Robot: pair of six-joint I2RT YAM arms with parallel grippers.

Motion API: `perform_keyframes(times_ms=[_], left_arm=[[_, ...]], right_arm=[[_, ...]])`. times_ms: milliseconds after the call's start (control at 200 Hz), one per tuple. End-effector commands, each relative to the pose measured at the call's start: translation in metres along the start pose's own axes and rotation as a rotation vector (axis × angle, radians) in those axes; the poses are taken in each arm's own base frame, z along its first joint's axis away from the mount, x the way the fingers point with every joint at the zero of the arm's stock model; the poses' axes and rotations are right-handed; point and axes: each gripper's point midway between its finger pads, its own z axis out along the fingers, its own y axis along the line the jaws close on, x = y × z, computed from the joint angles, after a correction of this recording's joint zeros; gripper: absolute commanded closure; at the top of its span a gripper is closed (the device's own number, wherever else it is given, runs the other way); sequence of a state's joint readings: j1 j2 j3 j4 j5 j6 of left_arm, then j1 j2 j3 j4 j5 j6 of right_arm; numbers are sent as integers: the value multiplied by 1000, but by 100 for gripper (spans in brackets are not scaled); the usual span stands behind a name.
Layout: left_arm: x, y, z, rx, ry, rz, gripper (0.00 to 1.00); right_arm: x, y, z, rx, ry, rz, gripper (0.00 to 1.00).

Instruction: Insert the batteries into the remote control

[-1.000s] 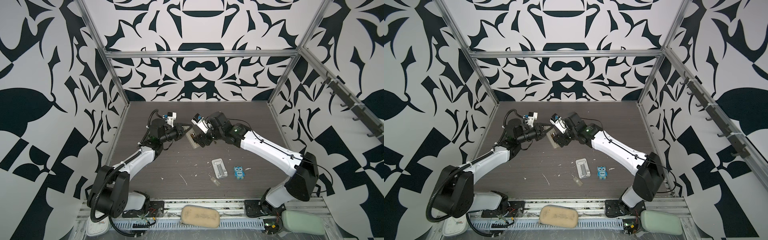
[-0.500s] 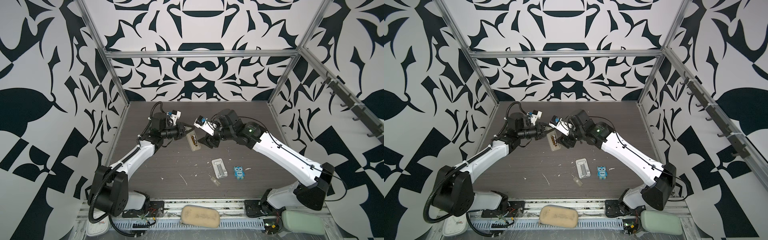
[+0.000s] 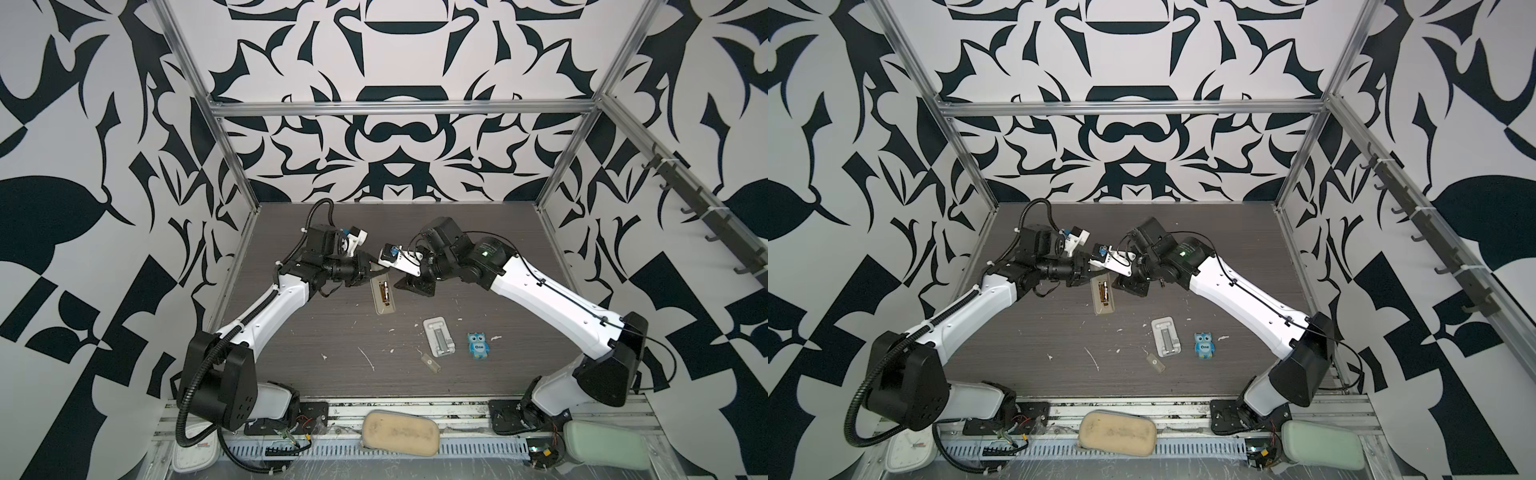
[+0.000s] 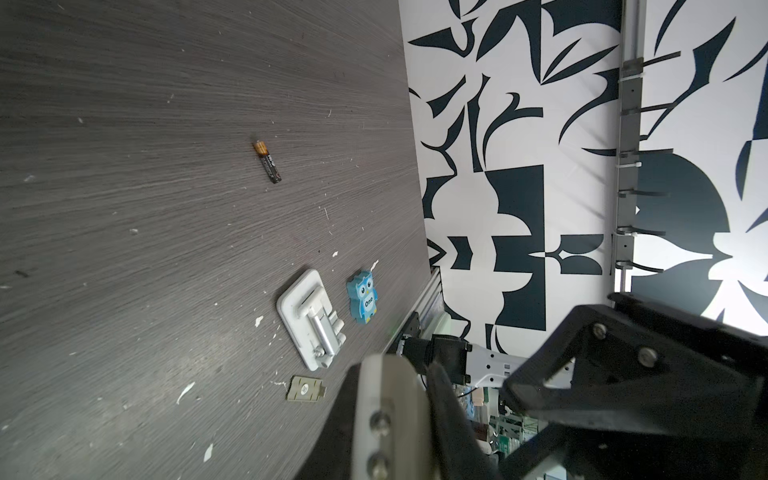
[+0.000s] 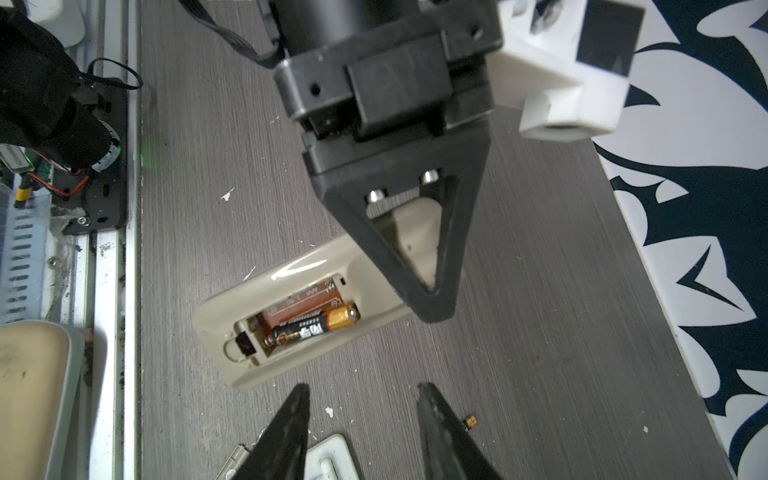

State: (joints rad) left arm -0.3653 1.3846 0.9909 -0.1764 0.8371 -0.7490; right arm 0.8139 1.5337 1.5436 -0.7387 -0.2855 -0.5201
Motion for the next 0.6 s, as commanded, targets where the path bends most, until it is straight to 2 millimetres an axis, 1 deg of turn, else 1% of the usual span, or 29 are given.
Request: perform_keyframes(times_ms=[0,185,420,600], left_arm=[[5,-8,-2,27,34,25,100],[8,-8,-1,32,53,28,100],[9,-10,-1,41,65,36,100],[11,-11,-1,44,70,35,100]], right_arm=[[-25,5,-10,-9,-69,-47,57],[-25,11,-4,-31,-60,-58,60],[-22,14,1,-44,-48,-63,65],[-20,16,5,-54,-42,-64,66]])
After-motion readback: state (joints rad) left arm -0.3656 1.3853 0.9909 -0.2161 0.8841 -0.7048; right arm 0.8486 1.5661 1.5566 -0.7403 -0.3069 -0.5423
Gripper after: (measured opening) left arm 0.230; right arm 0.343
